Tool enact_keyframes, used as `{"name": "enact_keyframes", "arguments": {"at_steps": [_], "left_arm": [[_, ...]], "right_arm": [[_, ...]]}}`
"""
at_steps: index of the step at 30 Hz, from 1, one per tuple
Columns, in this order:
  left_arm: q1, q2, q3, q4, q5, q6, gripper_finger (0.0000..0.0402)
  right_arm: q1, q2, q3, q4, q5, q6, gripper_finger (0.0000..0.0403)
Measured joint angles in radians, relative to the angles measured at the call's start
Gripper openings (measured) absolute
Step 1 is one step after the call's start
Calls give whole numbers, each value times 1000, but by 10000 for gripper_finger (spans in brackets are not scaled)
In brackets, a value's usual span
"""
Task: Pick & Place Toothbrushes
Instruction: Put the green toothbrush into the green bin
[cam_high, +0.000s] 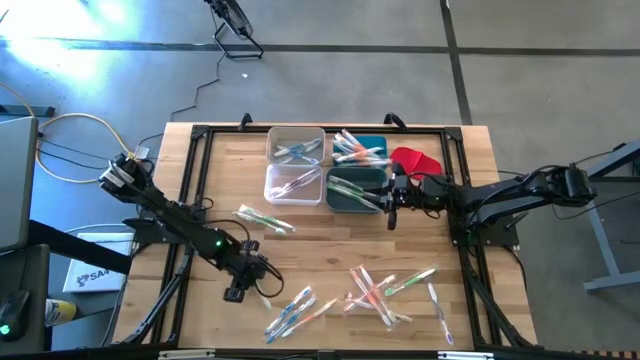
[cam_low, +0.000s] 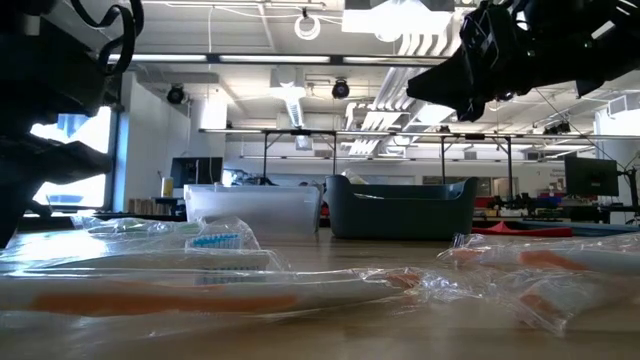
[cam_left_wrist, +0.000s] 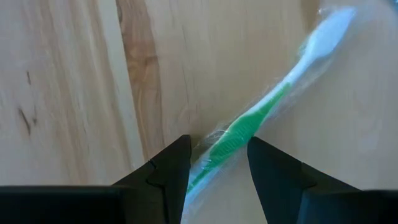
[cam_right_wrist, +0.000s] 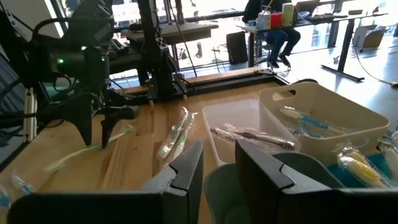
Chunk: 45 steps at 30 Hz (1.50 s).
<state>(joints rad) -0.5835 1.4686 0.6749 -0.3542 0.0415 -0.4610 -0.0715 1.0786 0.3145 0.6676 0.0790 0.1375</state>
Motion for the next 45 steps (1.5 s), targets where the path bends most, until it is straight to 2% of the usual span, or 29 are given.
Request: {"name": "enact_keyframes", "arguments": {"at_steps": [14, 25, 28, 39, 45], "left_arm": [[0, 36, 1, -1, 0, 0, 150], [2, 38, -1, -11, 2, -15, 49], [2, 38, -1, -14, 5, -15, 32], [2, 40, 20, -33, 10, -41, 47], [-1, 44, 93, -175, 42, -27, 48]], "right_arm": [[0, 0, 0, -21, 0, 1, 87], [0, 0, 0, -22, 0, -1, 87], [0, 0, 0, -22, 0, -2, 87], [0, 0, 0, -22, 0, -2, 87], [0, 0, 0, -22, 0, -9, 87]]}}
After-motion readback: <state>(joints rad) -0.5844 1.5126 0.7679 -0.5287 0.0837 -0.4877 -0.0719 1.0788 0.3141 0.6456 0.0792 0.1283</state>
